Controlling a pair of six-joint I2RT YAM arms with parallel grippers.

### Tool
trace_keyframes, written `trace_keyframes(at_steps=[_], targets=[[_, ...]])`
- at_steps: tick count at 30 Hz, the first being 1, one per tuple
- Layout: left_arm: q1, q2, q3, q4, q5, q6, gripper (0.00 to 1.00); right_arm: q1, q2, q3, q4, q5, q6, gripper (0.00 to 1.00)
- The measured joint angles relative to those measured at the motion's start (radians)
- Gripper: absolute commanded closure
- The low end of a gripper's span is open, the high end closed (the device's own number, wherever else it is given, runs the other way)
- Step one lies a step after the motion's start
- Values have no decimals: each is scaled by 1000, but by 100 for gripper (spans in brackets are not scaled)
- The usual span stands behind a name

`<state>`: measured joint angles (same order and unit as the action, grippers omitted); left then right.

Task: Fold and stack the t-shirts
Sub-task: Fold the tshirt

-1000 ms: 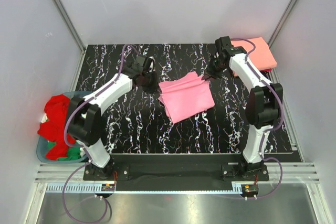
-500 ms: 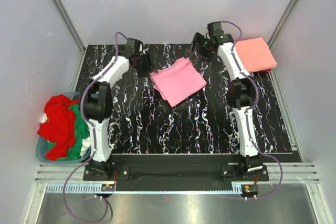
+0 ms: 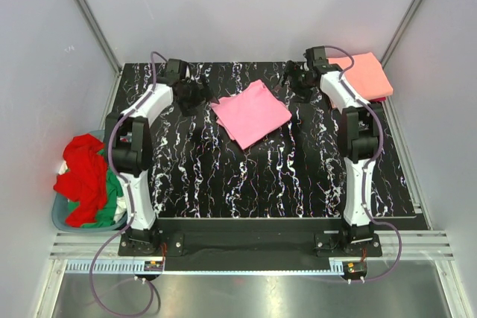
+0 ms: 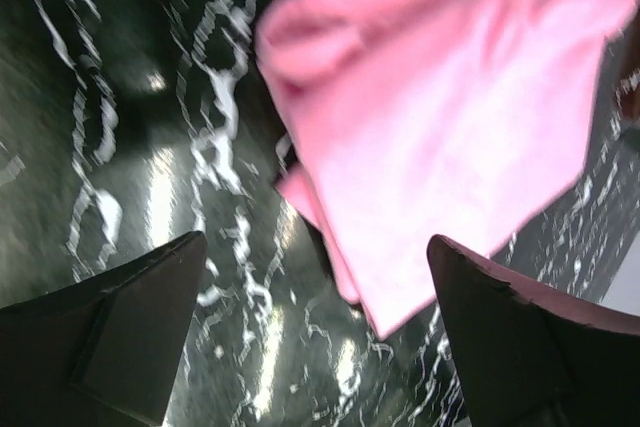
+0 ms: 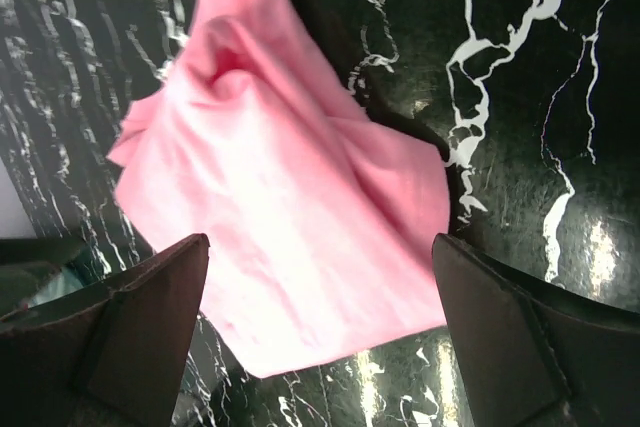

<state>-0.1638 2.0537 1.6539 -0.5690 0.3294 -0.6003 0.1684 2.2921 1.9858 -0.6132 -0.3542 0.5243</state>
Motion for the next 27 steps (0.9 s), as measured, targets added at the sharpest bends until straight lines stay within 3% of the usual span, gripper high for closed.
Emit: trace_keyframes(at_steps=[3, 5, 13, 14, 18, 22, 25, 27], targets=[[-26, -80, -89, 32, 0, 0, 3, 1, -64, -74, 58, 8, -6, 3], [-43, -114, -149, 56, -1, 0, 4, 1, -83, -141, 108, 13, -8, 11], [-80, -154, -362, 98, -10, 0, 6, 1, -74, -309, 154, 15, -5, 28], [-81, -160, -380, 101, -11, 0, 6, 1, -74, -312, 167, 13, -5, 32], [-84, -204, -432, 108, -19, 0, 6, 4, -74, -356, 214, 1, -6, 67], [-86, -288, -479, 112, -31, 5, 7, 18, -107, -453, 290, -14, 17, 80], [-86, -349, -497, 101, -47, 17, 7, 55, -174, -570, 336, -14, 49, 77], [-86, -396, -510, 90, -56, 28, 6, 98, -221, -641, 359, -14, 66, 66]])
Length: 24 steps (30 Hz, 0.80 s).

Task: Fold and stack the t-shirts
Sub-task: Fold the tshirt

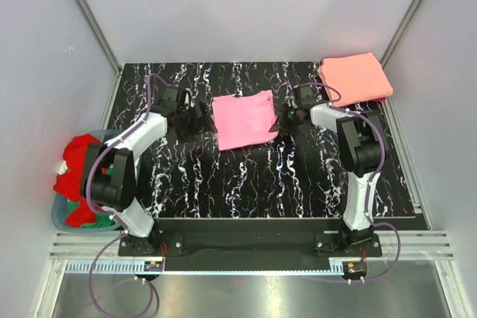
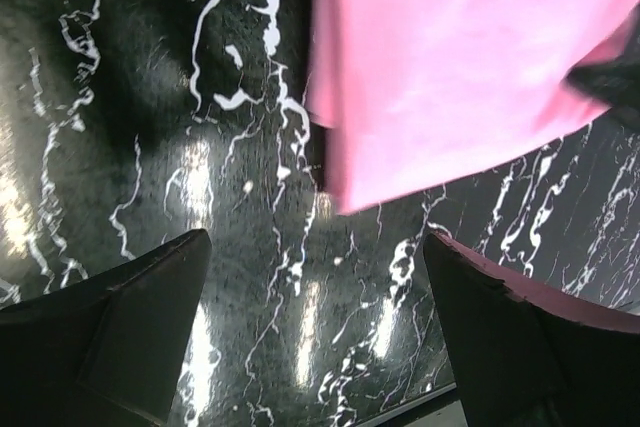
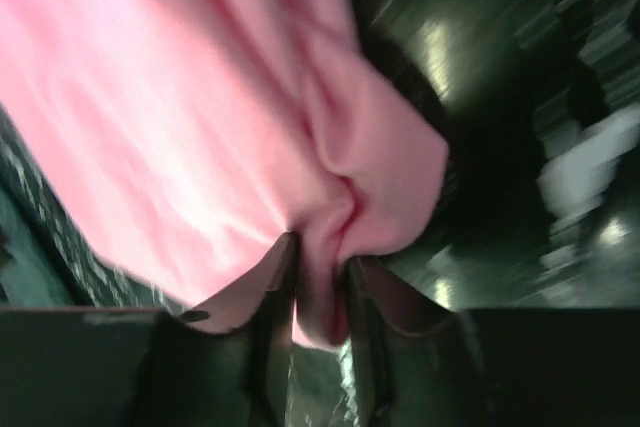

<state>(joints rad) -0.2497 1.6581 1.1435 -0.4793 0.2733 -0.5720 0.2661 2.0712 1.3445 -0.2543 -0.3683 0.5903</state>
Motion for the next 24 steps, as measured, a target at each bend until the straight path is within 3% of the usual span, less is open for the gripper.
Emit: trace_keyframes(at_steps=[1, 3, 4, 5, 13, 21, 24], targets=[[0, -24, -9, -5, -5, 5, 6, 22, -19, -28, 5, -1, 8, 45], [0, -76, -29, -25, -15, 19, 6, 67, -73, -84, 18, -27, 29, 22], [0, -103, -39, -38, -20, 27, 6, 86, -101, -104, 16, -34, 30, 6], [0, -130, -46, -56, -26, 35, 6, 98, -125, -121, 9, -34, 32, 1], [0, -336, -117, -164, -89, 113, 5, 32, -210, -54, -152, -6, -34, 0], [0, -409, -171, -207, -148, 154, 5, -59, -20, 217, -167, -16, -76, 7], [2, -367, -166, -167, -160, 142, 14, -55, 25, 234, -171, -26, -84, 14]])
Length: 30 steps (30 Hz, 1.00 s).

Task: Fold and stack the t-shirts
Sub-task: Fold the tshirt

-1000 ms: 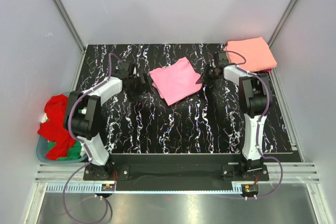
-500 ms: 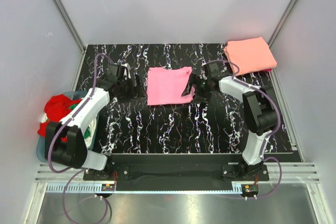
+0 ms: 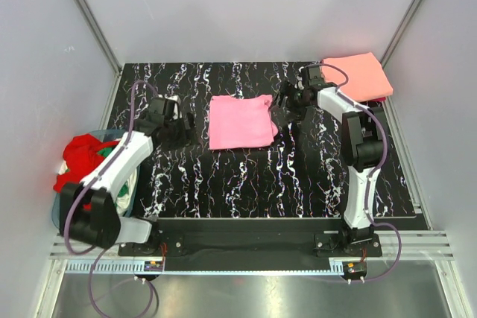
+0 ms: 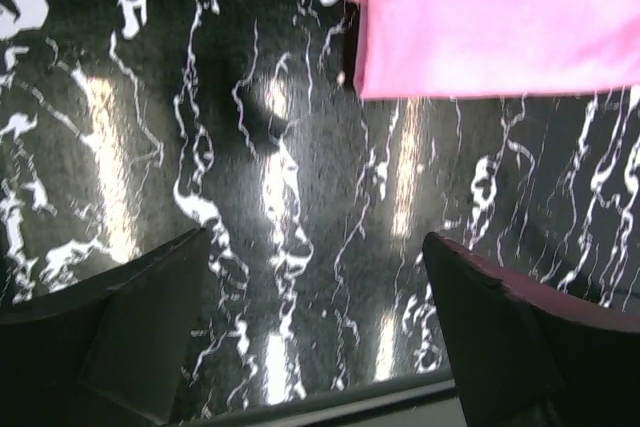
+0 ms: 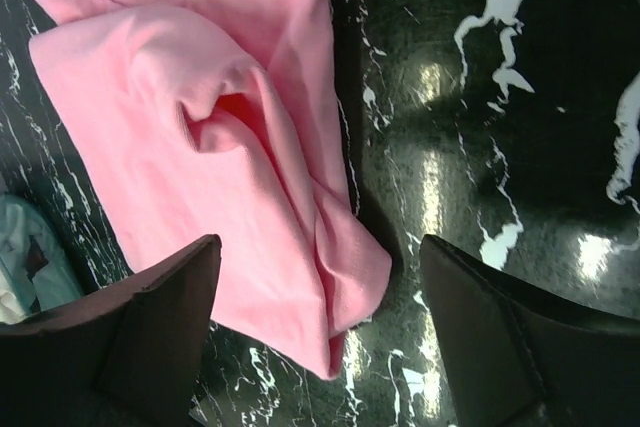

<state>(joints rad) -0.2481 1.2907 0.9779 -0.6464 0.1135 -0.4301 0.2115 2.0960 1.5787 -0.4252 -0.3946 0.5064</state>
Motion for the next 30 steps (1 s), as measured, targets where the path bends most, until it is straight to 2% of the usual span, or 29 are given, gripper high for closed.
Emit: trace_keyframes(at_steps=[4, 10, 15, 22, 30], targets=[[9, 172, 78, 87, -2, -39, 17, 2, 51, 63, -1, -19, -6, 18], [32, 501, 277, 249, 8, -85, 16, 3, 129, 212, 8, -43, -16, 21], [62, 715, 444, 322, 45, -102, 16, 3, 195, 302, 10, -63, -26, 28], [84, 822, 554, 369, 93, -103, 18, 8, 249, 336, 8, -78, -39, 34], [83, 870, 605, 432, 137, -116, 33, 31, 252, 342, 9, -93, -55, 42]])
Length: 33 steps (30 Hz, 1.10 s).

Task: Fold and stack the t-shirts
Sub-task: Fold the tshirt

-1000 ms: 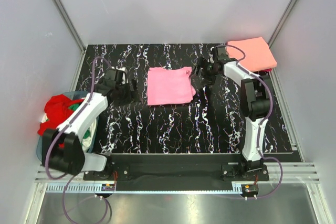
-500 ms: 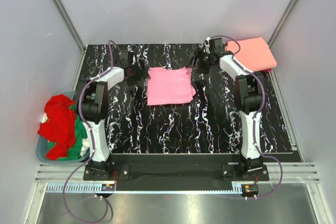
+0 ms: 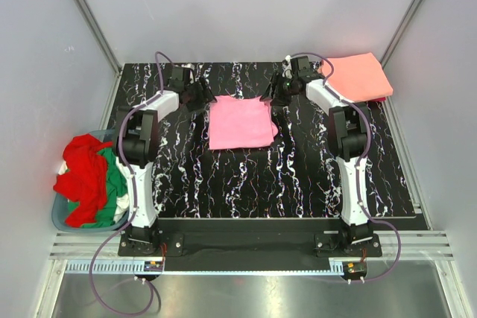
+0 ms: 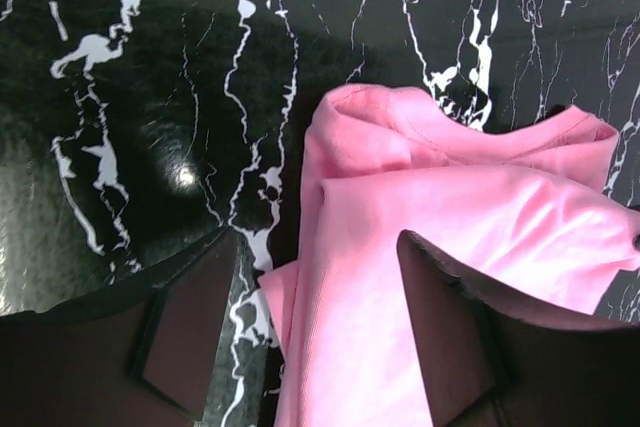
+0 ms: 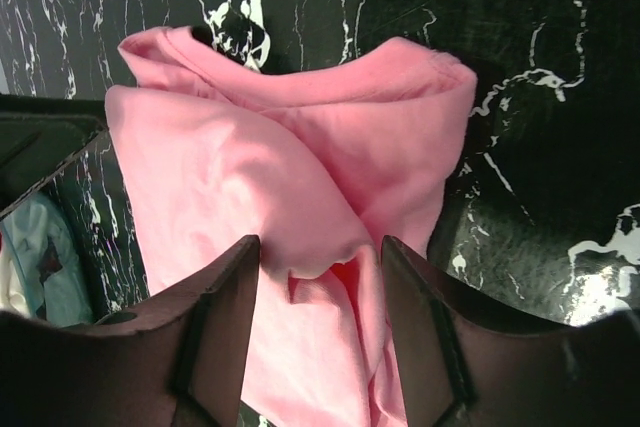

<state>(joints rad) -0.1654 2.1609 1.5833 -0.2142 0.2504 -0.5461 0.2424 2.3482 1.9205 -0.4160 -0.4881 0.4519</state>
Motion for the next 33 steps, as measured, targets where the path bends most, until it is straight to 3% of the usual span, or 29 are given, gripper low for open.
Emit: trace_keyframes(at_steps=[5, 8, 9, 11, 12, 15, 25, 33], targets=[[0, 24, 4, 16, 19, -14, 48, 11, 0, 0, 0, -5, -8, 56], [0, 25, 4, 36, 34, -23, 65, 14, 0, 0, 0, -7, -12, 69], [0, 25, 4, 45, 38, -27, 79, 14, 0, 0, 0, -7, -13, 73], [0, 25, 4, 56, 47, -34, 93, 14, 0, 0, 0, -7, -15, 83], [-2, 25, 4, 58, 51, -32, 99, 14, 0, 0, 0, -7, -17, 92], [-3, 24, 2, 61, 56, -28, 100, 14, 0, -3, -1, -7, -23, 100], [-6, -130, -95, 71, 56, -27, 100, 14, -66, -85, -12, 0, -25, 100], [-12, -241, -19, 14, 55, -18, 100, 14, -154, -54, -41, 5, -22, 100]])
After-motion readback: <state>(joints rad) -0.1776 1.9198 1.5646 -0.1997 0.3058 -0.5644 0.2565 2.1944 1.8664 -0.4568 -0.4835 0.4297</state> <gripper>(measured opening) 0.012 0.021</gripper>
